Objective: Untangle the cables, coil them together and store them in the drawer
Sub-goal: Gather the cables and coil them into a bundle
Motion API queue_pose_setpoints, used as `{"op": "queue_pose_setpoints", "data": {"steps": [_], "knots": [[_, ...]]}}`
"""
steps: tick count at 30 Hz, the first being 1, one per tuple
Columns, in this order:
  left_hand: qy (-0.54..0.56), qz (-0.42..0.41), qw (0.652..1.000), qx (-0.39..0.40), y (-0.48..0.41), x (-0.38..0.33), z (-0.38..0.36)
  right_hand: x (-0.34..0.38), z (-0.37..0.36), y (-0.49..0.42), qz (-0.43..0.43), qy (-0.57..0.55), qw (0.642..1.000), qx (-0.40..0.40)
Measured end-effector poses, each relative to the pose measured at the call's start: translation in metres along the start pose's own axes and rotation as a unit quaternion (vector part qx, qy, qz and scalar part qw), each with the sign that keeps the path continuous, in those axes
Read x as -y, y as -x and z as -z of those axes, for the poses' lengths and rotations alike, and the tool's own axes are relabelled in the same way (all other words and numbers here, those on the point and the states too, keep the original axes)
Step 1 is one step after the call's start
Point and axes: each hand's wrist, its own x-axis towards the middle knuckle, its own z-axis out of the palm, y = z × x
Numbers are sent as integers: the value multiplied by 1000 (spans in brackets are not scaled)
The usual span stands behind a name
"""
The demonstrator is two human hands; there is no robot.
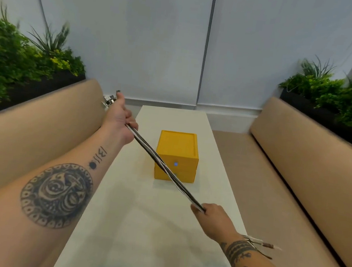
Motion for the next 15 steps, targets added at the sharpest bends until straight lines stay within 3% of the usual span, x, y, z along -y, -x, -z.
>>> {"op": "queue_pose_setpoints", "data": {"steps": [6,11,15], "knots": [[14,-44,998,29,6,-39,4,-63,15,6,-49,83,995,7],[34,-86,996,3,14,-73,9,-108,26,11,-110,70,991,-7],[18,-89,996,-12,15,-69,7,-100,16,4,-98,132,981,107]]}}
